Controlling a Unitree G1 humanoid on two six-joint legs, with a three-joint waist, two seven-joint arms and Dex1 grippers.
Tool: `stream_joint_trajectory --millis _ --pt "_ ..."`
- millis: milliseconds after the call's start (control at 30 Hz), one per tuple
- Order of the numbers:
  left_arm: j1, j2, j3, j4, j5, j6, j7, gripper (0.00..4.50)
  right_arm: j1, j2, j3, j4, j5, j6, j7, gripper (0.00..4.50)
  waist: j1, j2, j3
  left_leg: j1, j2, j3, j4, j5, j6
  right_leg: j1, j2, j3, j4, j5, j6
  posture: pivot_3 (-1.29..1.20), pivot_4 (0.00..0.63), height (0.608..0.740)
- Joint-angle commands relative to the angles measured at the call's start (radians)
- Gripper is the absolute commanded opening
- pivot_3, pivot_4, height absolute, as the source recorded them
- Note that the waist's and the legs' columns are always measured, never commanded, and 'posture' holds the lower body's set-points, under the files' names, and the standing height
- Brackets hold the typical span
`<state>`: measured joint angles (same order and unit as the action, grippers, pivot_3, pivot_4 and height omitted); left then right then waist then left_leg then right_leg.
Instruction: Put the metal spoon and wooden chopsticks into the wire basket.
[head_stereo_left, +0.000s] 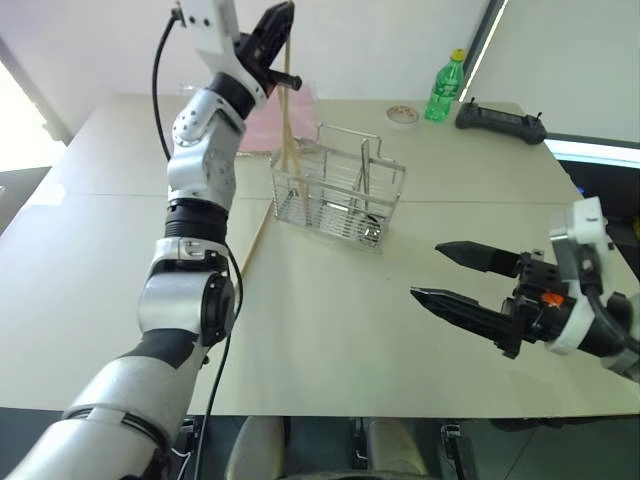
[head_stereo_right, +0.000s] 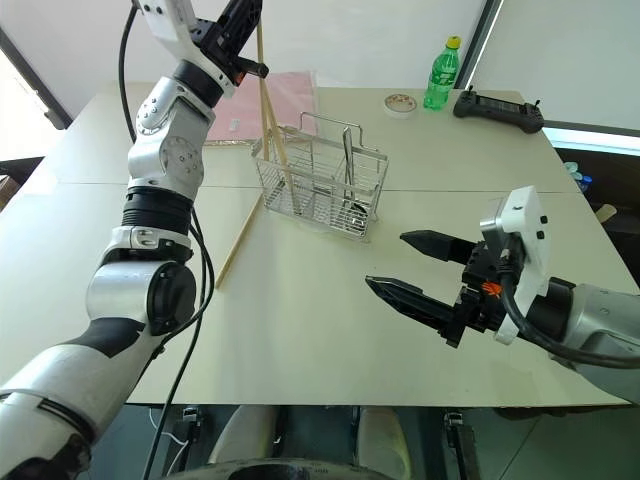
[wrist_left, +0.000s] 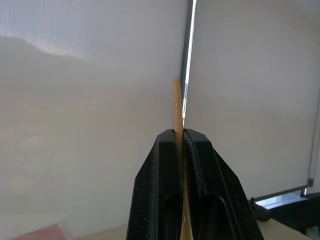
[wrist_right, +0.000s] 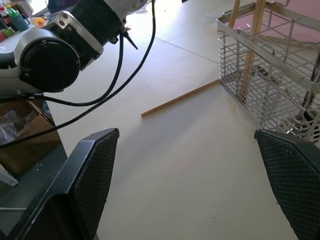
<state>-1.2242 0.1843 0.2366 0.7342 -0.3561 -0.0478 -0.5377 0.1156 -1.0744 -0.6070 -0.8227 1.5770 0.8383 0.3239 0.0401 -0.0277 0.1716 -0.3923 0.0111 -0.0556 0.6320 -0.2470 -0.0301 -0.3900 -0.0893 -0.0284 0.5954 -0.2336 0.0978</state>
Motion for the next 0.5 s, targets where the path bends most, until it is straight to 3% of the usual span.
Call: stream_joint_trajectory --millis 33,167,267,500 --pt "-0.022 -0.002 -0.006 0.003 0.012 -0.041 0.002 0.04 -0.007 -0.013 -0.029 -0.016 0.029 -0.028 -0.010 4.47 0.000 0.000 0.000 0.000 0.000 0.000 0.000 0.000 0.000 0.000 0.000 0.000 0.000 0.000 0.000 0.00 0.150 0.721" --pt "0.018 -0.006 -0.015 0.001 0.018 -0.048 -0.005 0.04 -0.015 -0.019 -0.024 -0.007 0.039 -0.034 -0.025 4.47 0.000 0.000 0.000 0.000 0.000 0.000 0.000 0.000 0.000 0.000 0.000 0.000 0.000 0.000 0.000 0.00 0.150 0.721" --pt "0.044 -0.013 -0.013 -0.017 0.008 -0.038 -0.005 1.05 -0.018 -0.020 -0.027 -0.001 0.057 -0.040 -0.036 4.47 0.000 0.000 0.000 0.000 0.000 0.000 0.000 0.000 0.000 0.000 0.000 0.000 0.000 0.000 0.000 0.00 0.150 0.721" --pt "0.069 -0.017 -0.006 -0.082 -0.019 -0.003 0.003 4.48 -0.024 -0.024 -0.025 0.008 0.073 -0.041 -0.044 4.47 0.000 0.000 0.000 0.000 0.000 0.000 0.000 0.000 0.000 0.000 0.000 0.000 0.000 0.000 0.000 0.00 0.150 0.721"
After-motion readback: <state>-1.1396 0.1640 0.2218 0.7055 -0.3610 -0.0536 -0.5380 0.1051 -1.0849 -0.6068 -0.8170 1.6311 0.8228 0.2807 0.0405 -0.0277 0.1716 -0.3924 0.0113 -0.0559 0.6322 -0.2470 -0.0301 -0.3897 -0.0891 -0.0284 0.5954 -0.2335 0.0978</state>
